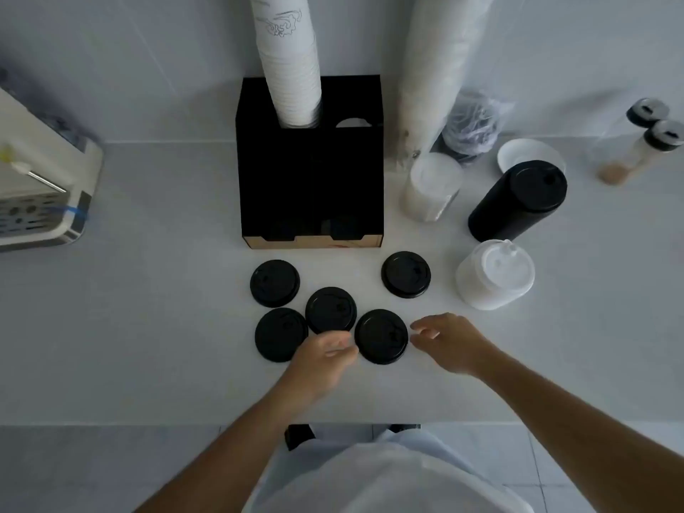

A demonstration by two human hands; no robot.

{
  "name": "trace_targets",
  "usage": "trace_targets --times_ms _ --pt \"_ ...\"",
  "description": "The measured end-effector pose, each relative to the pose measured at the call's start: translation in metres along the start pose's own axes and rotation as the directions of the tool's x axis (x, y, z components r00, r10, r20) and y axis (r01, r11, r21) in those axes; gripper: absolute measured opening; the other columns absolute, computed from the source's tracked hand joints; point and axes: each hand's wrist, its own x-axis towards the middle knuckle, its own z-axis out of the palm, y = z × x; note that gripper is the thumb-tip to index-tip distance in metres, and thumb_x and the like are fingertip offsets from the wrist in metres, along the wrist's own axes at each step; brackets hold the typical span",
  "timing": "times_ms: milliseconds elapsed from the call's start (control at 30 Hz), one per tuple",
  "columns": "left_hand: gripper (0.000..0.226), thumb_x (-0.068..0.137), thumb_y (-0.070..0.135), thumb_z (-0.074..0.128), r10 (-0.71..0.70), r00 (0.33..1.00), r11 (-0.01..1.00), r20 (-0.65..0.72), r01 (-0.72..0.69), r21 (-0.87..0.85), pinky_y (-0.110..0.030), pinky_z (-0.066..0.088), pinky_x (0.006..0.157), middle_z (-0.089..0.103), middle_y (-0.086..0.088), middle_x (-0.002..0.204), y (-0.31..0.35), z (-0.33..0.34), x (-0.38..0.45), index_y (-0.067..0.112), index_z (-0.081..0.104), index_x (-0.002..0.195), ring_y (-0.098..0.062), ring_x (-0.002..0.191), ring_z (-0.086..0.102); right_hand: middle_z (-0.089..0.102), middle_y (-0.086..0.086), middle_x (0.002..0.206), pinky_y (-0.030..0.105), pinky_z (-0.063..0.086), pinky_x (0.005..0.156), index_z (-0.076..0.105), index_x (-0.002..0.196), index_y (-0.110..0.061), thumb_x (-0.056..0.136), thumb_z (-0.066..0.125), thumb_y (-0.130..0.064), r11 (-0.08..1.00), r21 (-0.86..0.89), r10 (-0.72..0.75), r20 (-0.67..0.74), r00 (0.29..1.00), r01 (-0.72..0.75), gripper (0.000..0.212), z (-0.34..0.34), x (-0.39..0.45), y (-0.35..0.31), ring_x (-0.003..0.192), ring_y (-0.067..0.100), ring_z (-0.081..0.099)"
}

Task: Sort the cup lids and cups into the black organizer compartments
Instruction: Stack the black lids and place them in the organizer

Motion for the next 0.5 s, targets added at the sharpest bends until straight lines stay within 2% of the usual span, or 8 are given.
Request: trace_targets --times_ms 100,233,267,333,400,467,500 --pt "0.048 0.088 0.033 0.062 -0.048 0.999 0.998 0.005 0.049 -0.037 -0.02 0.042 0.093 0.06 0.005 0.133 0.002 0.008 0.001 0.019 0.057 0.134 -0.006 0.118 0.056 0.07 -0.001 0.117 0.027 0.045 0.095 0.063 0.13 -0.024 0.094 0.058 -0.034 0.993 0.12 0.007 -0.017 1.0 -0.005 0.038 0.01 -0.002 0.004 0.11 0.019 0.062" --pt "0.052 0.089 0.03 0.061 -0.083 0.997 0.991 0.002 0.083 -0.104 -0.021 0.036 0.093 0.056 0.002 0.136 0.006 0.021 -0.002 0.017 0.05 0.139 -0.011 0.127 0.05 0.071 -0.007 0.102 0.028 0.049 0.085 0.064 0.129 -0.025 0.092 0.057 -0.032 0.973 0.229 0.036 -0.004 0.999 -0.034 0.038 0.02 0.0 0.003 0.094 0.018 0.064" --pt "0.044 0.09 0.028 0.061 -0.07 0.998 0.99 -0.009 0.068 -0.12 -0.02 0.037 0.091 0.06 0.004 0.129 0.009 0.022 -0.004 0.02 0.056 0.133 -0.011 0.124 0.052 0.071 -0.007 0.1 0.029 0.05 0.084 0.065 0.128 -0.026 0.092 0.057 -0.033 0.971 0.238 0.038 -0.008 0.999 -0.035 0.037 0.02 0.0 0.002 0.093 0.018 0.064" --pt "0.013 0.089 0.023 0.06 -0.073 0.997 0.986 -0.008 0.071 -0.149 -0.021 0.042 0.084 0.067 0.013 0.102 0.011 0.024 -0.006 0.032 0.067 0.096 -0.009 0.104 0.059 0.07 -0.008 0.097 0.03 0.051 0.081 0.069 0.122 -0.027 0.091 0.056 -0.033 0.968 0.248 0.036 -0.015 0.999 -0.031 0.033 0.023 -0.001 0.002 0.088 0.018 0.063" --pt "0.019 0.088 0.019 0.06 -0.072 0.997 0.97 -0.01 0.067 -0.234 -0.023 0.044 0.081 0.068 0.018 0.077 0.01 0.027 -0.004 0.031 0.057 0.073 -0.003 0.083 0.064 0.07 -0.008 0.097 0.03 0.051 0.078 0.072 0.115 -0.026 0.092 0.056 -0.031 0.967 0.255 0.029 -0.034 0.999 -0.019 0.028 0.023 -0.005 0.001 0.088 0.018 0.064" --pt "0.014 0.09 0.014 0.059 -0.098 0.995 0.938 -0.001 0.092 -0.335 -0.02 0.045 0.079 0.066 0.023 0.06 0.012 0.03 -0.007 0.02 0.069 0.082 0.009 0.064 0.062 0.07 -0.007 0.098 0.028 0.049 0.076 0.073 0.112 -0.026 0.093 0.056 -0.029 0.966 0.257 0.025 -0.058 0.998 -0.01 0.025 0.023 -0.009 -0.001 0.091 0.018 0.063" --pt "0.01 0.091 0.013 0.059 -0.1 0.995 0.925 0.003 0.094 -0.367 -0.02 0.044 0.078 0.062 0.022 0.053 0.012 0.032 -0.009 0.012 0.068 0.088 0.008 0.058 0.058 0.071 -0.007 0.097 0.028 0.049 0.075 0.073 0.11 -0.026 0.093 0.057 -0.028 0.965 0.263 0.018 -0.074 0.997 0.002 0.024 0.023 -0.01 -0.001 0.091 0.018 0.064"
